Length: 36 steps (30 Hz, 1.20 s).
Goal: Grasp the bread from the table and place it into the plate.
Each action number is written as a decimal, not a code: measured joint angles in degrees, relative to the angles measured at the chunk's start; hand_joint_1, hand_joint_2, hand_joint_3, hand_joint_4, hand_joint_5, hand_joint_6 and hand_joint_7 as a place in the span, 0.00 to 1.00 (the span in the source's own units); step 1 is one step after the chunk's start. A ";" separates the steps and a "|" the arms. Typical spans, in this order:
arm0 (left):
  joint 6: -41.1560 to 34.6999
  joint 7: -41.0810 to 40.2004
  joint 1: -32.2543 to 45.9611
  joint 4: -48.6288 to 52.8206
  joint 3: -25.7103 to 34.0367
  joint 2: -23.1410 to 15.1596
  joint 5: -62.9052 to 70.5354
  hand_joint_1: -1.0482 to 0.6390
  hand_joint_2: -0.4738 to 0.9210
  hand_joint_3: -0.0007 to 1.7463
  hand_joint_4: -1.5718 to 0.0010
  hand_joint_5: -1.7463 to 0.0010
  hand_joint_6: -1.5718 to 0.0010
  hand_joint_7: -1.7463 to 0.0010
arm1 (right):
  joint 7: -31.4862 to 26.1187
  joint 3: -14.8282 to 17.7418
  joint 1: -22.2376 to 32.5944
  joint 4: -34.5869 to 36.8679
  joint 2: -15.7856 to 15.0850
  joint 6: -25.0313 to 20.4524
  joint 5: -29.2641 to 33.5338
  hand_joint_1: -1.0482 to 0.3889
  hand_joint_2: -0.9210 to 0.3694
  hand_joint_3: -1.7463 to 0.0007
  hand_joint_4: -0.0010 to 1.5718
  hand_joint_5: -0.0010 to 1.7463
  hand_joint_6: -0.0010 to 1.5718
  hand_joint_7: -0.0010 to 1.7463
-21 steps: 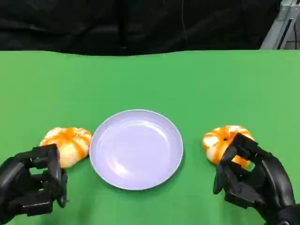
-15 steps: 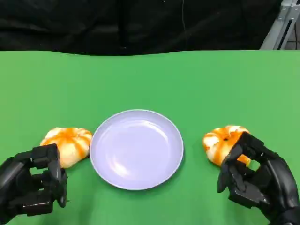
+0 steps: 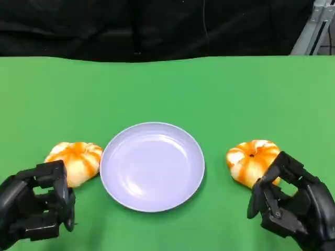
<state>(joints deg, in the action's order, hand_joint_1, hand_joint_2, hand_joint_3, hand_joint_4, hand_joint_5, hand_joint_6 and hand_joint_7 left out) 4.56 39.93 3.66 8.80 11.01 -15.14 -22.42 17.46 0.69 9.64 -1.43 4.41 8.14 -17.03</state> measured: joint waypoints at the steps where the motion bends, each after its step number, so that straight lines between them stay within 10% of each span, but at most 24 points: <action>1: -0.02 -0.30 0.01 -0.28 0.00 0.00 0.00 0.67 0.80 0.68 0.42 0.00 0.49 0.00 | -0.08 -0.01 0.17 -0.12 0.04 0.00 0.00 0.64 0.28 0.35 0.54 1.00 0.41 0.96; 6: 0.52 -0.99 0.09 -0.93 0.03 0.36 0.06 0.70 0.78 0.70 0.48 0.01 0.52 0.09 | -0.98 -0.02 0.82 -0.90 0.55 -0.12 -0.05 0.64 0.28 0.35 0.54 1.00 0.40 0.96; 9: 5.88 -3.99 0.43 -0.86 0.20 2.05 2.59 0.60 0.80 0.48 0.63 0.23 0.54 0.39 | -0.96 -0.08 1.02 -0.93 0.56 -0.07 -0.08 0.64 0.28 0.34 0.54 1.00 0.40 0.97; 12: 15.97 -8.76 0.71 -0.01 -0.03 2.54 10.77 0.44 0.98 0.11 0.70 0.66 0.52 0.86 | -1.02 -0.13 1.05 -0.96 0.57 -0.07 -0.06 0.63 0.28 0.35 0.54 1.00 0.41 0.97; 15: 21.78 -14.54 1.23 -0.51 -0.86 2.15 20.01 0.36 1.00 0.07 0.76 0.78 0.56 0.96 | -1.16 -0.13 1.05 -1.06 0.57 -0.07 -0.05 0.64 0.28 0.34 0.54 1.00 0.41 0.96; 21: 22.67 -28.15 0.98 -6.11 -3.01 -1.61 45.02 0.14 1.00 0.08 0.87 0.89 0.70 1.00 | -0.85 -0.05 0.78 -1.05 0.49 -0.02 -0.07 0.64 0.28 0.35 0.54 1.00 0.41 0.96; 36: 15.72 -41.19 -17.57 9.84 -15.91 -13.87 68.64 0.07 1.00 0.01 0.81 0.96 0.69 0.99 | -0.91 -0.45 0.38 -0.79 0.47 -0.02 0.55 0.64 0.28 0.34 0.54 1.00 0.41 0.96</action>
<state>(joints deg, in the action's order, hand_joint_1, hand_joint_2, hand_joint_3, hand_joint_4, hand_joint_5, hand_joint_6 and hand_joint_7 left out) 20.28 -1.27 -13.92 18.64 -4.91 -29.01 46.22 16.55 0.25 10.02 -2.22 4.88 8.12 -16.49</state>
